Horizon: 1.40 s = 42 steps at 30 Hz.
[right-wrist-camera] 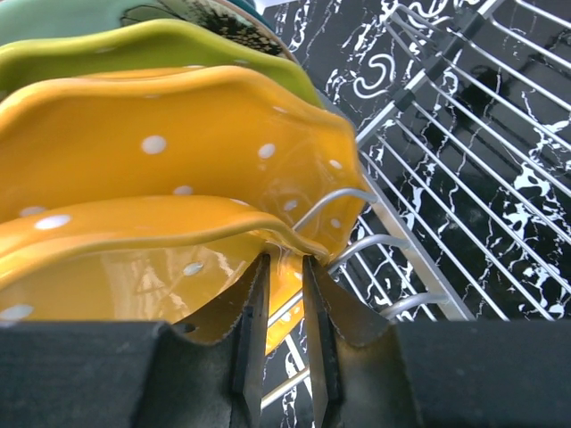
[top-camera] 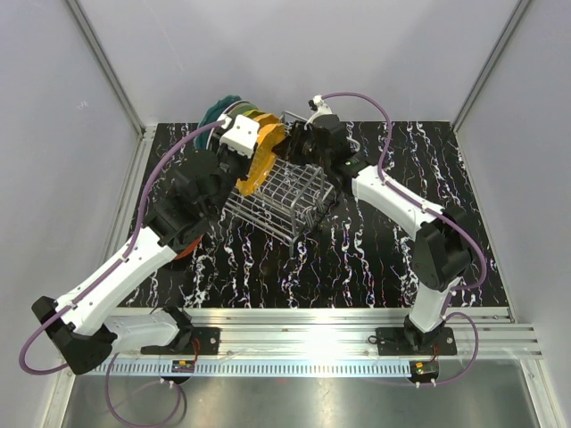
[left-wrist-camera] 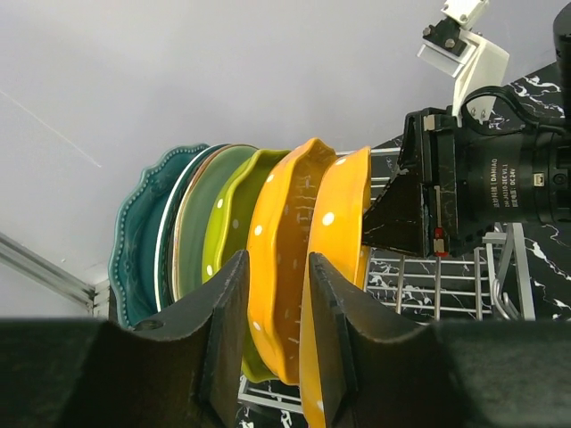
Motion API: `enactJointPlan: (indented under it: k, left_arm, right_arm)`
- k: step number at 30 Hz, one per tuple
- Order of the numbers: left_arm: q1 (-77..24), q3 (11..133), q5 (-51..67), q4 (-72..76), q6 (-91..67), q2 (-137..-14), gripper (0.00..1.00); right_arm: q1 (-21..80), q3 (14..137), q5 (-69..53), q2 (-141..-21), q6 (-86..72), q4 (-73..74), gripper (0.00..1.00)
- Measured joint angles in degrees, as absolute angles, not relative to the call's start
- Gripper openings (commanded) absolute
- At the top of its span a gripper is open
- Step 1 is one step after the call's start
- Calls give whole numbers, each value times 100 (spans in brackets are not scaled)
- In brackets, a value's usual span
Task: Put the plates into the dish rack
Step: Insert the plate into the dish rack
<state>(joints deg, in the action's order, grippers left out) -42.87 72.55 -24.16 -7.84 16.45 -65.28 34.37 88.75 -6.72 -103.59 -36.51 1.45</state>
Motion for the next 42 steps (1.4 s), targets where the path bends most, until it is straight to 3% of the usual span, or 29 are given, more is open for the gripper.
enactJointPlan:
  k: [14,29,42]
  left_arm:
    - [-4209,7190,-2355,-770,1603,-6521,33]
    - [-4088,7159,-2248,-777,1568,-6495,20]
    - [-4032,7284,-1925,-816,1304,-6589,14]
  right_arm:
    - [3400,8969,-648,-10412,-3651,174,29]
    - [3400,8967,-644,-10390,-3649,237,33]
    - [3358,8967,-668,-10141,-3651,281,33]
